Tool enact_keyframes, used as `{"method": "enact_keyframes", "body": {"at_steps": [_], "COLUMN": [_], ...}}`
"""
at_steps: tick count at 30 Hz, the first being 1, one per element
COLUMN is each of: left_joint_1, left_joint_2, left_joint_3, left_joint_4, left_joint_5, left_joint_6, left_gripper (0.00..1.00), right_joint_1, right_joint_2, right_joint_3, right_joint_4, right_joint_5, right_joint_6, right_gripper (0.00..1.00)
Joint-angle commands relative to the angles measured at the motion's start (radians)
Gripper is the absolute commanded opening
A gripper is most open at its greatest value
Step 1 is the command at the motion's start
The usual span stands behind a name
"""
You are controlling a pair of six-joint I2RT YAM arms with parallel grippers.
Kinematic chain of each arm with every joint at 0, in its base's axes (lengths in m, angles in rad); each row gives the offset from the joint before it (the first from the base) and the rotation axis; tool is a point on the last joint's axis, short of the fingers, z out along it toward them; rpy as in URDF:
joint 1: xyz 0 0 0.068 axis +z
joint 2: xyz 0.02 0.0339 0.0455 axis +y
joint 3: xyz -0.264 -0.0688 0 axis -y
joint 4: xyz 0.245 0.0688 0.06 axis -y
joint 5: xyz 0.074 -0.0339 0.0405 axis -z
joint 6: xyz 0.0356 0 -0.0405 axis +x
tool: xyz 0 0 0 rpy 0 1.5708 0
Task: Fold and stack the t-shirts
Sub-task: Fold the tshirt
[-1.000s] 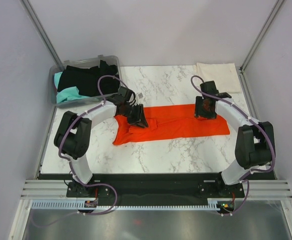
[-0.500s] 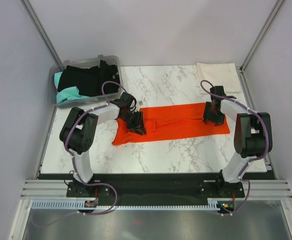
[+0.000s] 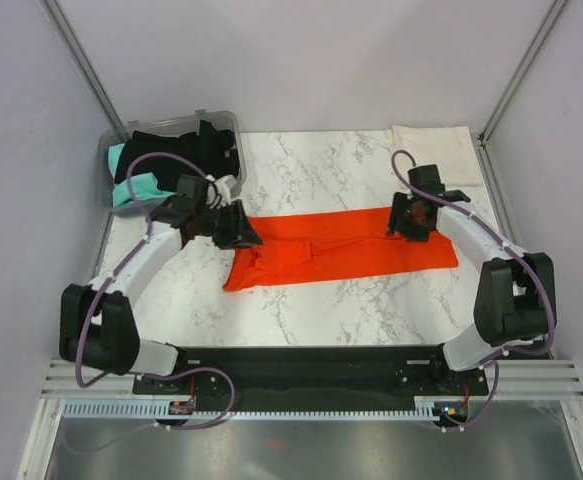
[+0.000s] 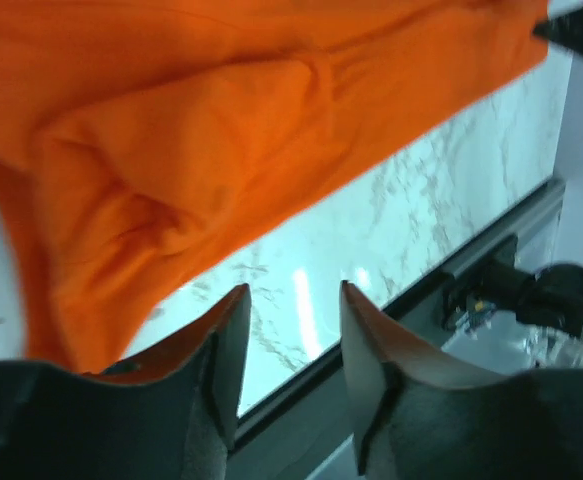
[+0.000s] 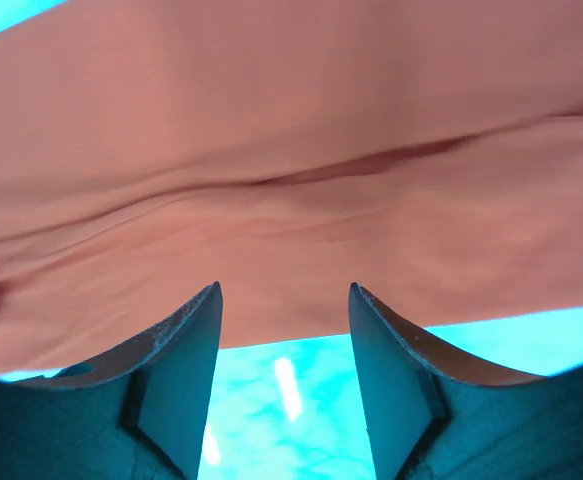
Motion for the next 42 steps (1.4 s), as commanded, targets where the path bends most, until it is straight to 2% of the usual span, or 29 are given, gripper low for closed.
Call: {"method": "enact_keyframes", "body": {"at_steps": [1, 3, 4, 7, 10, 14, 18, 22, 27, 28, 30, 35, 42], "left_joint_1": [0.142, 0.220, 0.235, 0.249, 0.249, 0.249, 0.264, 0.296, 0.307, 0.305, 0.307, 0.307, 0.307], "left_joint_2": [-0.073, -0.084, -0.080, -0.032, 0.003, 0.012, 0.051, 0.104, 0.135, 0.135, 0.141, 0.193, 0.151], "left_joint_3": [-0.125, -0.180, -0.229, -0.292, -0.317, -0.328, -0.357, -0.380, -0.359, -0.345, -0.342, -0.306, -0.294], "left_joint_4": [-0.004, 0.046, 0.115, 0.252, 0.304, 0.260, 0.211, 0.212, 0.145, 0.124, 0.105, 0.088, 0.071], "left_joint_5": [0.009, 0.073, 0.101, 0.177, 0.199, 0.136, -0.001, -0.034, -0.129, -0.194, -0.235, -0.233, -0.246], "left_joint_6": [-0.080, -0.111, -0.146, -0.216, -0.261, -0.250, -0.290, -0.310, -0.300, -0.292, -0.264, -0.209, -0.178], "left_gripper": [0.46, 0.37, 0.28, 0.11, 0.05, 0.02, 0.02, 0.02, 0.02, 0.02, 0.02, 0.02, 0.02], "right_joint_1": [0.104, 0.157, 0.171, 0.204, 0.217, 0.220, 0.221, 0.217, 0.151, 0.137, 0.113, 0.106, 0.108], "right_joint_2": [-0.026, -0.018, -0.012, 0.022, 0.037, 0.040, 0.056, 0.069, 0.100, 0.105, 0.112, 0.122, 0.060], "right_joint_3": [-0.024, -0.045, -0.073, -0.117, -0.145, -0.168, -0.189, -0.200, -0.242, -0.249, -0.262, -0.275, -0.343], "right_joint_4": [0.086, 0.193, 0.233, 0.356, 0.408, 0.414, 0.418, 0.418, 0.416, 0.402, 0.384, 0.342, 0.260], "right_joint_5": [-0.139, -0.176, -0.205, -0.301, -0.328, -0.322, -0.302, -0.270, -0.265, -0.265, -0.261, -0.259, -0.273], "right_joint_6": [0.109, 0.192, 0.223, 0.301, 0.333, 0.320, 0.294, 0.266, 0.242, 0.238, 0.222, 0.186, 0.186], "right_gripper": [0.61, 0.52, 0.48, 0.25, 0.13, 0.11, 0.11, 0.10, 0.10, 0.10, 0.10, 0.12, 0.18]}}
